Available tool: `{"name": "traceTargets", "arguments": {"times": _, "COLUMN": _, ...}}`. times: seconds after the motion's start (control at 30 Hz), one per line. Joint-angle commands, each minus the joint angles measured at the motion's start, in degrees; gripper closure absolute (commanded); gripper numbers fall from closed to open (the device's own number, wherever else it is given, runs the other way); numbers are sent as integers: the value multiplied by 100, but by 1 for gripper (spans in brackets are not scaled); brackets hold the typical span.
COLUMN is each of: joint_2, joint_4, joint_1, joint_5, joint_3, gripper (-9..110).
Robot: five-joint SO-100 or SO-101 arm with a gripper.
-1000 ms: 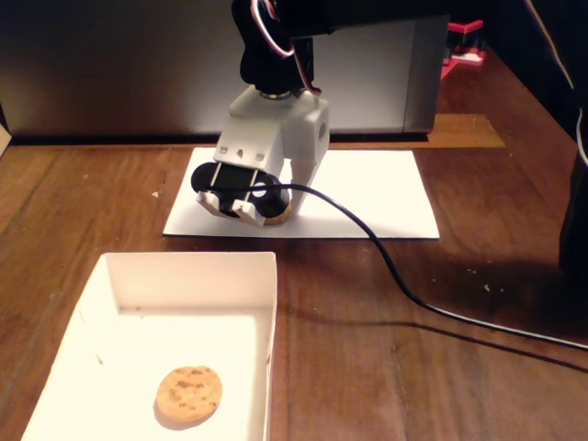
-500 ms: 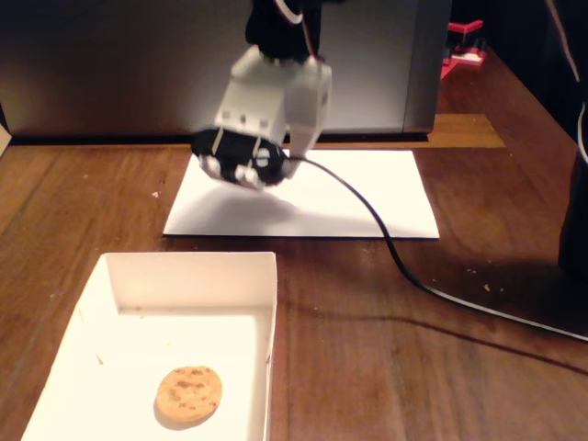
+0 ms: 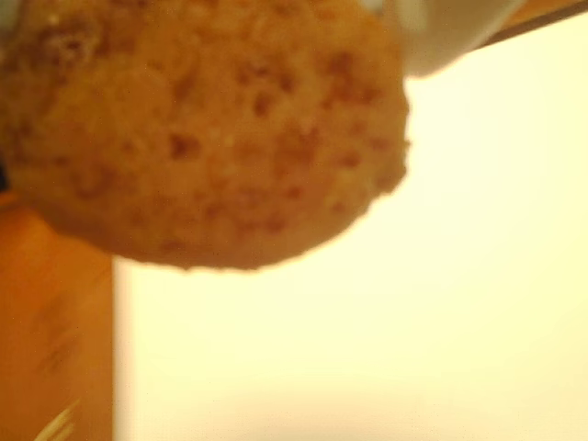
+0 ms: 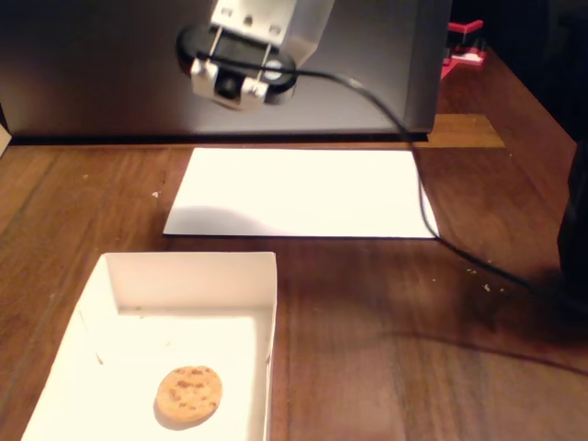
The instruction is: Grasp a mini cookies block and put it in the white box.
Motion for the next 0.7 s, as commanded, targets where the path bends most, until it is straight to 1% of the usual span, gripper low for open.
{"name": "traceTargets", "arguments": {"times": 0.0, "joint_2": 1239, "joint_4": -9, "joint_1": -554, "joint_5": -220, "joint_3": -466, "gripper": 84}}
{"name": "traceTargets", "arguments": {"times": 0.33, "joint_2": 1600, "joint_4": -88, "joint_1": -2127, "joint_5": -853, "joint_3": -439, "gripper": 85}}
{"name": "traceTargets", "arguments": {"times": 0.5, "joint_2": 1371, "joint_4": -79, "joint_1": -2812, "joint_5": -747, "joint_3": -360, "gripper": 85}}
{"name": "traceTargets", "arguments": {"times": 0.67, "joint_2": 800, "joint_4": -158, "joint_1": -3111, "joint_5": -352, "joint_3": -343, "gripper": 85}}
